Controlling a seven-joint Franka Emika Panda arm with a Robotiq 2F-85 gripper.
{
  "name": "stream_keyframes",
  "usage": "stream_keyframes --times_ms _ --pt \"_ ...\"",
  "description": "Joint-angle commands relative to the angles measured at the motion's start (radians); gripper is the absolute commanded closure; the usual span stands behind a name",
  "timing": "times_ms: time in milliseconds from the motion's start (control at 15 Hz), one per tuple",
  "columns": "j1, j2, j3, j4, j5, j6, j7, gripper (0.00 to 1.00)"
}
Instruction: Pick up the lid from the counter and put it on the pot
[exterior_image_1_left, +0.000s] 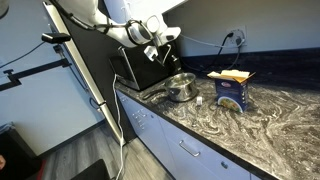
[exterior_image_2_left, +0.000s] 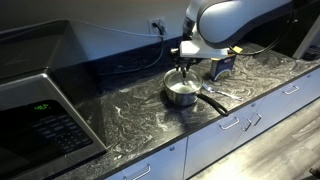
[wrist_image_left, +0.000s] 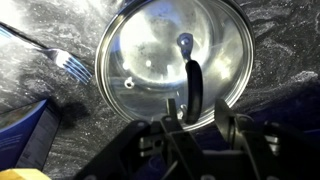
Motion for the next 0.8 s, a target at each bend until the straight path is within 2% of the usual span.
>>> stream_keyframes --times_ms 0,200,467,733 --pt "0.030 -0.019 -0.033 0.023 -0.031 -0.028 0.039 0.24" --pt "0.035 -0.107 -0.042 -0.020 -0.056 -0.071 0.018 0.02" --pt "0.002 -0.285 -0.020 -0.109 -0.077 -0.186 -0.036 0.00" --pt "-0.069 -0.495 0.012 -0.232 0.053 -0.304 -0.219 0.00"
